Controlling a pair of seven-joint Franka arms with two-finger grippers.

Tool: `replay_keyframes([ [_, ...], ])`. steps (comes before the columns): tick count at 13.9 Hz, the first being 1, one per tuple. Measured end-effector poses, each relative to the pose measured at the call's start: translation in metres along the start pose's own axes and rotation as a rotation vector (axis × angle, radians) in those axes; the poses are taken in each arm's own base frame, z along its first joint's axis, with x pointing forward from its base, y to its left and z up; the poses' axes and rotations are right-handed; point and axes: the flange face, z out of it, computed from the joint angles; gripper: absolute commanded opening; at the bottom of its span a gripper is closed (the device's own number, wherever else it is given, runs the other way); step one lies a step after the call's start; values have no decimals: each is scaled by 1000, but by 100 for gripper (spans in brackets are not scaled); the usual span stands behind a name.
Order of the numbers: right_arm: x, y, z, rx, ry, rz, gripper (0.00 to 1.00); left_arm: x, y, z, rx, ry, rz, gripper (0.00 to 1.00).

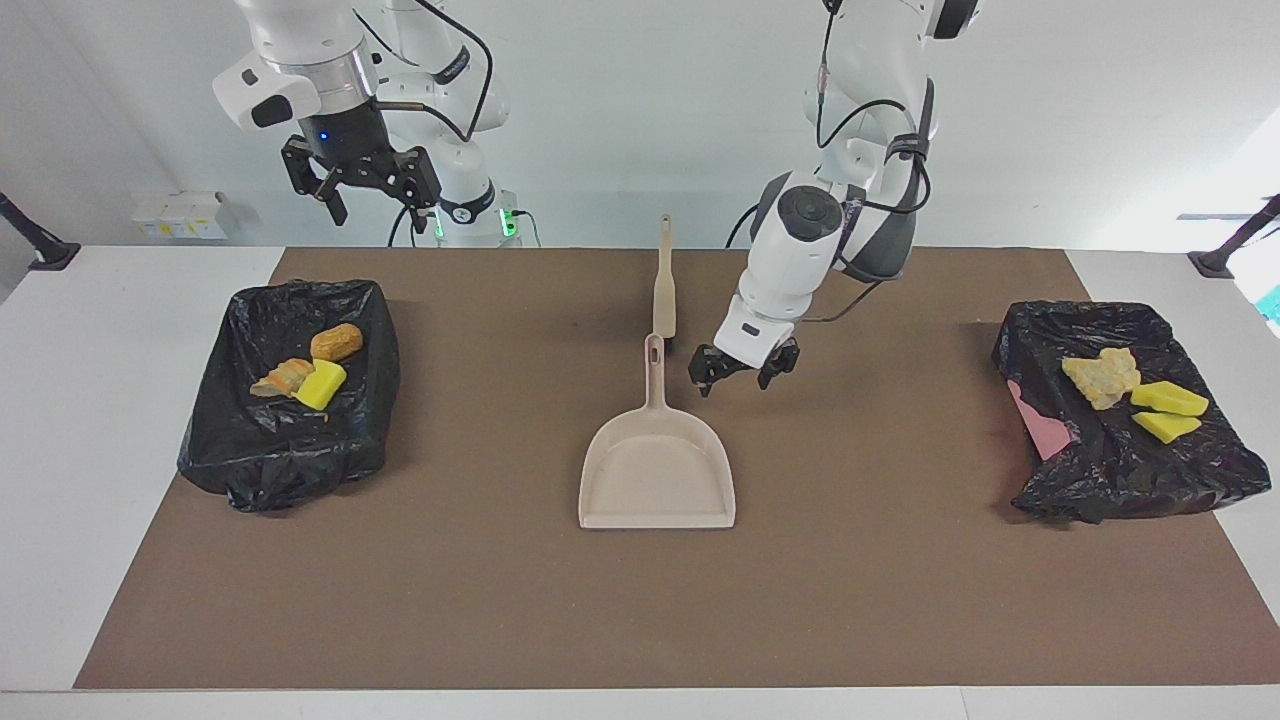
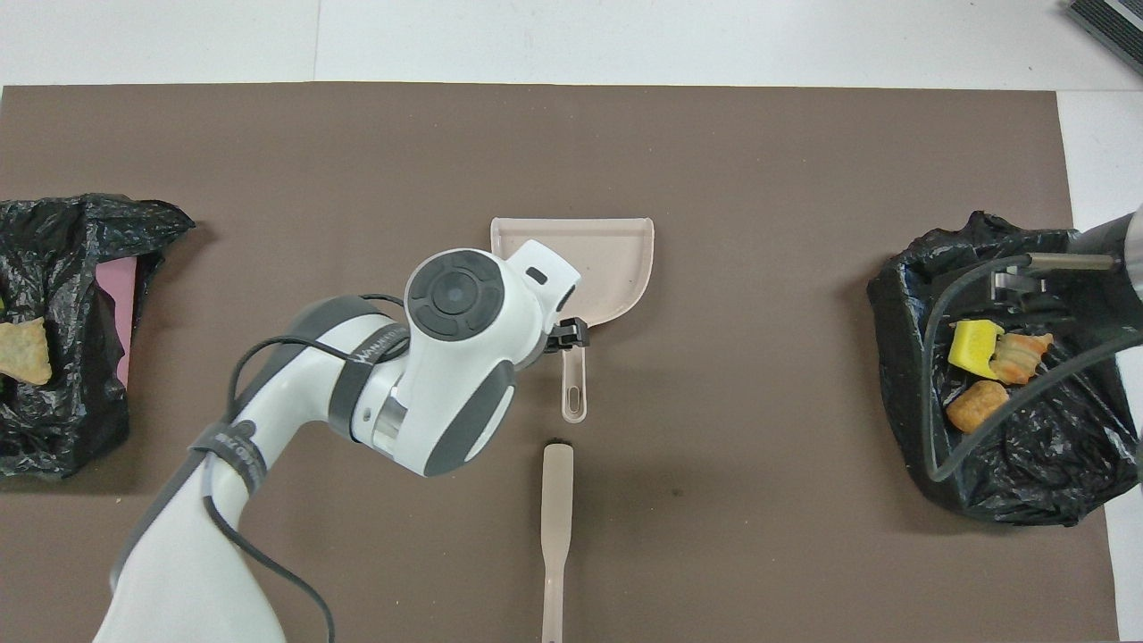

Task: Sweep and dump trash in bin
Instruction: 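Lower the dustpan onto the table and release it with the left gripper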

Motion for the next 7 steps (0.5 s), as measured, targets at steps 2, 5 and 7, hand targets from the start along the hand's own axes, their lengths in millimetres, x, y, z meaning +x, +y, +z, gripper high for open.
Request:
replay_keyframes([
  [2,0,0,0,0,0,0,100,21,-29,-12,-6,17,21,100],
  [5,0,0,0,0,0,0,100,48,-79,-39,1,12,75,100],
  [7,0,0,0,0,0,0,100,66,-113,-62,6,1,113,100],
])
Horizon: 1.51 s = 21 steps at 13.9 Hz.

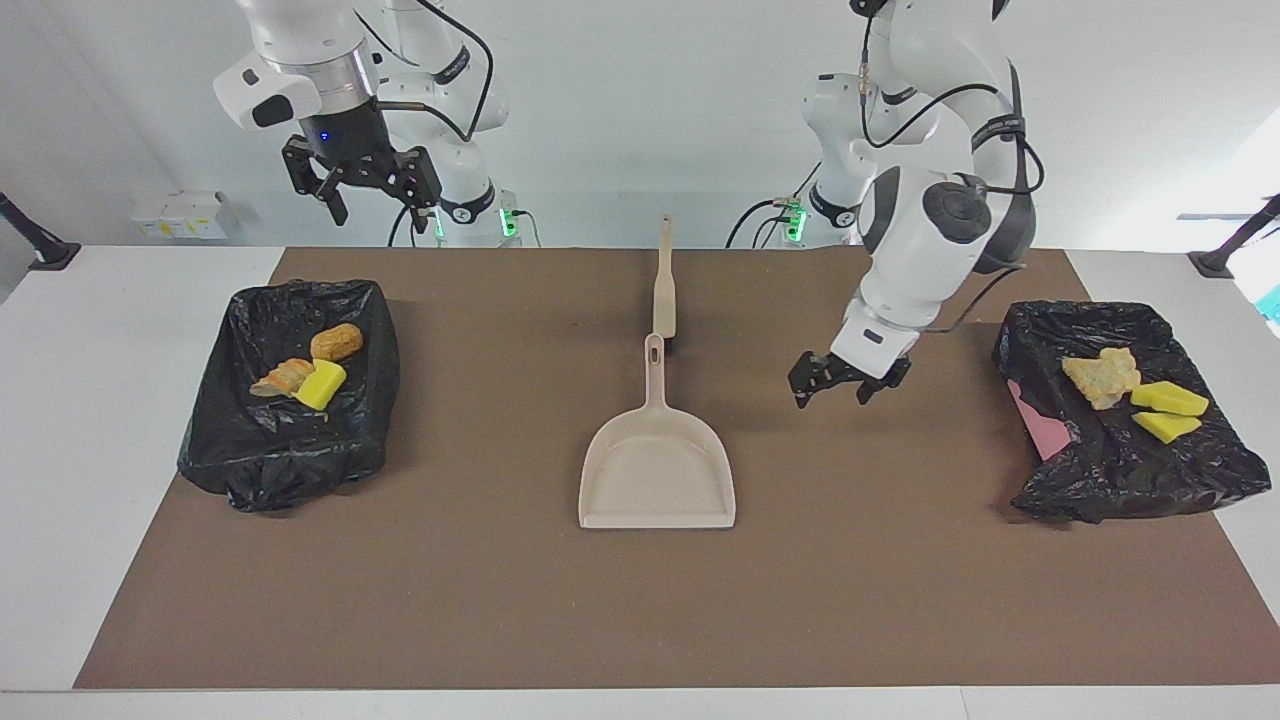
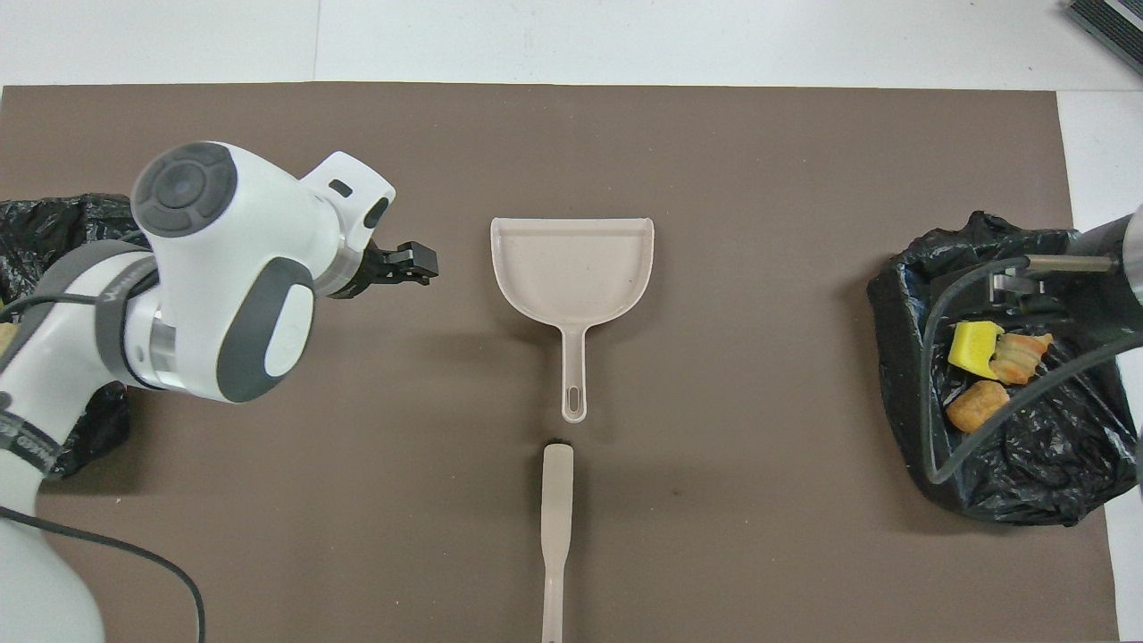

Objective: Sweep and dump trash in bin

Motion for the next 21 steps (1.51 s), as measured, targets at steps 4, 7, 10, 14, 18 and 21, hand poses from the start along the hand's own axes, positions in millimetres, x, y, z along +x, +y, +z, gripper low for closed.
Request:
replay_keyframes([
  [4,0,0,0,0,0,0,100,14,-72,-38,3,-14,67,100],
  [7,0,0,0,0,0,1,100,18,-127,-53,3,-14,86,100],
  [10,1,6,0,0,0,11,100,15,-170,-70,30,-14,79,100],
  [14,4,19,1,0,-2,36,100,-4,-165,-114,67,3,108,100],
  [18,5,21,1,0,-2,41,100,-24,-158,-150,71,17,178,100],
  [21,5,21,1,0,-2,41,100,-39,-158,-164,83,-13,185,100],
])
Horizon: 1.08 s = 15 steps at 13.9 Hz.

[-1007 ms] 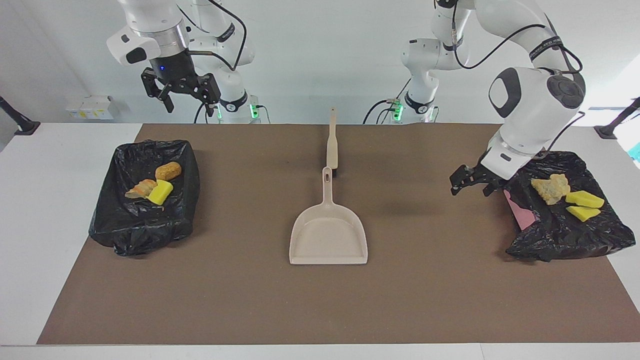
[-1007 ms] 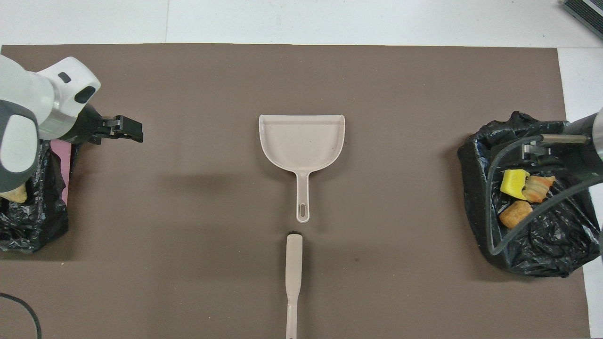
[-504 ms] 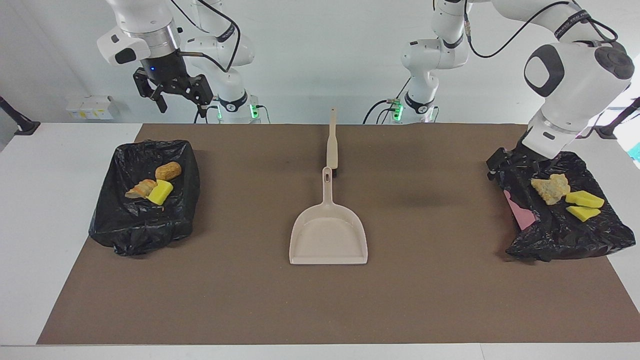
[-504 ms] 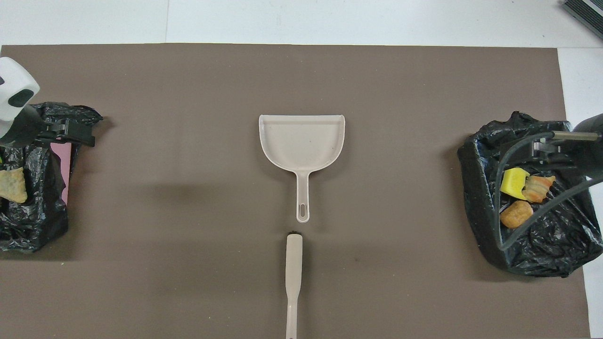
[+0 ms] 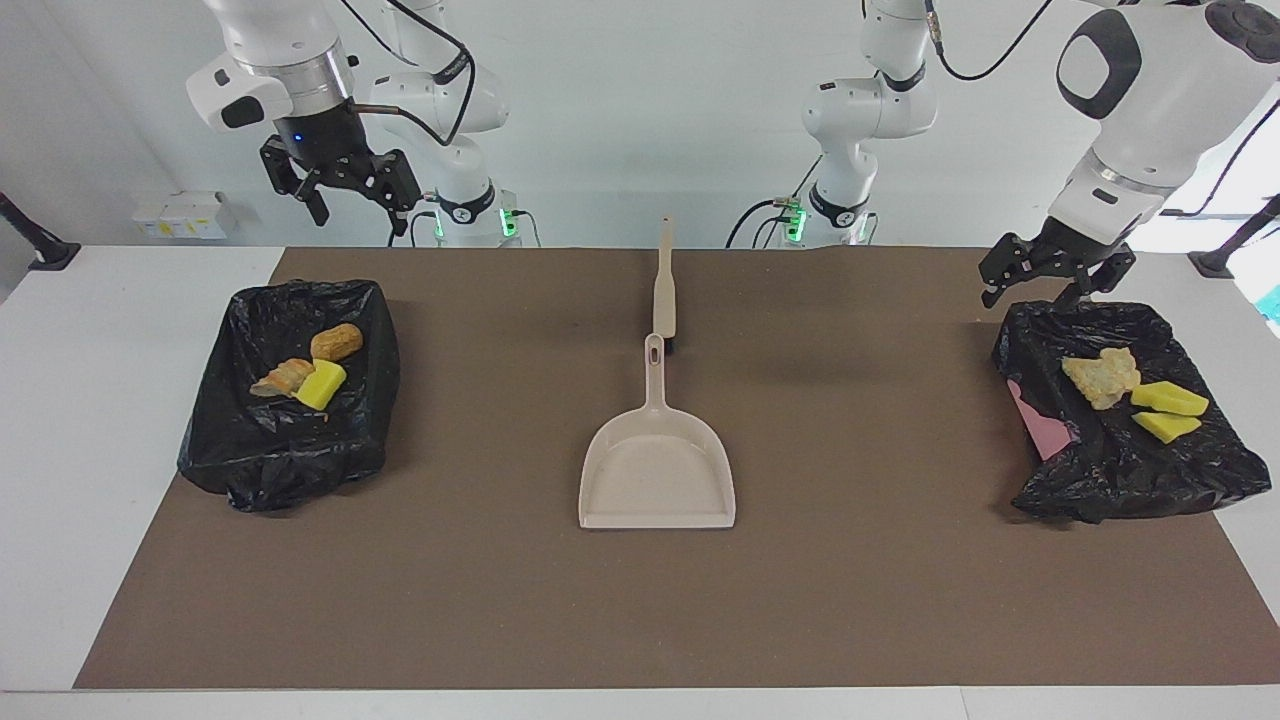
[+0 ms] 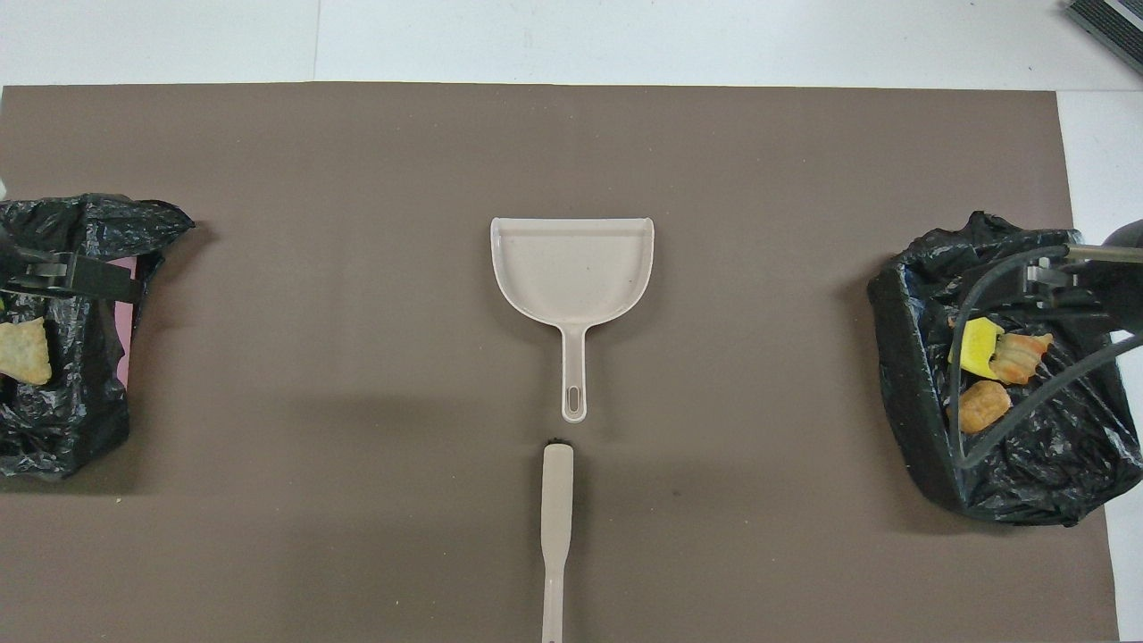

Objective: Sweep and dump trash in bin

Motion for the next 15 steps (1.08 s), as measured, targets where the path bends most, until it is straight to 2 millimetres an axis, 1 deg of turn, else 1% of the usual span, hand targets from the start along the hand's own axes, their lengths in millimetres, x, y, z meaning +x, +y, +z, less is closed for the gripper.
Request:
replay_keyframes([
  [2,0,1,0,0,0,1,100,-8,2,-8,1,-15,2,100],
  [4,1,3,0,0,0,6,100,-12,2,-11,5,-22,3,100],
  [6,2,8,0,0,-1,15,100,-14,1,-16,20,-33,4,100],
  [10,3,11,0,0,-1,21,100,-17,2,-25,43,-49,9,100],
  [13,4,16,1,0,-1,30,100,-20,5,-40,43,-51,12,100],
  [15,4,16,1,0,-1,31,100,-20,7,-46,43,-48,15,100],
])
